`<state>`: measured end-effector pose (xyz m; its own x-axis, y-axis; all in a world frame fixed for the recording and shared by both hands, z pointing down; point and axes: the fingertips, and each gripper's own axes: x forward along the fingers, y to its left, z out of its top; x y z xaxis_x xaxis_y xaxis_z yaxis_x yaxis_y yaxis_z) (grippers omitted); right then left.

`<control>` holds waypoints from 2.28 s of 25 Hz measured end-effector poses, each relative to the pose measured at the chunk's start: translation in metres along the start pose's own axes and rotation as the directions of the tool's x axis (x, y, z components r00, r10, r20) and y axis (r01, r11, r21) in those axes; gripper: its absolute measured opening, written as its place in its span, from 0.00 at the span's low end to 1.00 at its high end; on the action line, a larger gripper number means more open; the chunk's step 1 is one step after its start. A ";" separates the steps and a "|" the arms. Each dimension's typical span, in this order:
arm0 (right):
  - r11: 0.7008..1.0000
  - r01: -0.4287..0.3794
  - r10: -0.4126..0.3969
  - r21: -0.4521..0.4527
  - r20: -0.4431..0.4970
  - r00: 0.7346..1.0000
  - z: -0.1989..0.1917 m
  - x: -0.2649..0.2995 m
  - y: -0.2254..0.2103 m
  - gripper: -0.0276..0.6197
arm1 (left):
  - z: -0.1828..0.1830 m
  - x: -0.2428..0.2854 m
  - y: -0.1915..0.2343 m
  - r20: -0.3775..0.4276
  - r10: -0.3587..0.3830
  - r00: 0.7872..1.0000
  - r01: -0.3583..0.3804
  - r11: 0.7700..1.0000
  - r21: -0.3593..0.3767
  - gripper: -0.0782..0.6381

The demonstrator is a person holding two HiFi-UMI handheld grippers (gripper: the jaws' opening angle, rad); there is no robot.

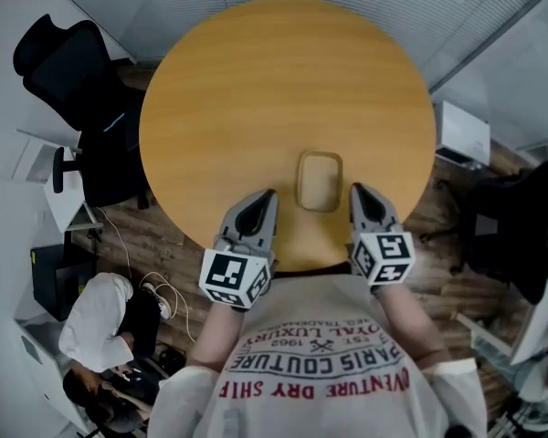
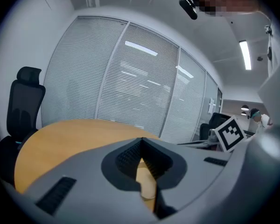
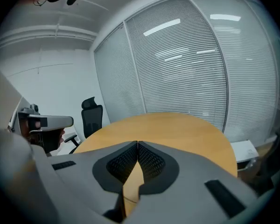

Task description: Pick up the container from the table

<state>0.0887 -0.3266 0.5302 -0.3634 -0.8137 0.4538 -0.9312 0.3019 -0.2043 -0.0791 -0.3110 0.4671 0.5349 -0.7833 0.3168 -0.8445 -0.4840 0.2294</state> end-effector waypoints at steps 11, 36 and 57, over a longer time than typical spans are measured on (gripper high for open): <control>0.997 0.043 -0.019 0.064 -0.332 0.943 -0.067 0.060 -0.041 0.15 | -0.004 0.048 0.007 -0.016 0.036 0.999 -0.036 0.999 0.039 0.11; 0.982 0.177 -0.091 0.060 -0.670 0.737 -0.155 0.114 -0.069 0.20 | -0.002 0.105 0.015 0.001 0.050 0.999 -0.050 0.998 0.039 0.11; 0.984 0.095 0.011 0.151 -0.584 0.812 -0.101 0.110 -0.046 0.08 | 0.027 0.091 0.023 0.025 0.079 0.997 -0.081 0.995 0.066 0.11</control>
<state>0.0885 -0.3802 0.6771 -0.3226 -0.3674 0.8723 -0.9463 0.1450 -0.2890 -0.0508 -0.4035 0.4767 0.4656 -0.8286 0.3109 -0.8848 -0.4439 0.1419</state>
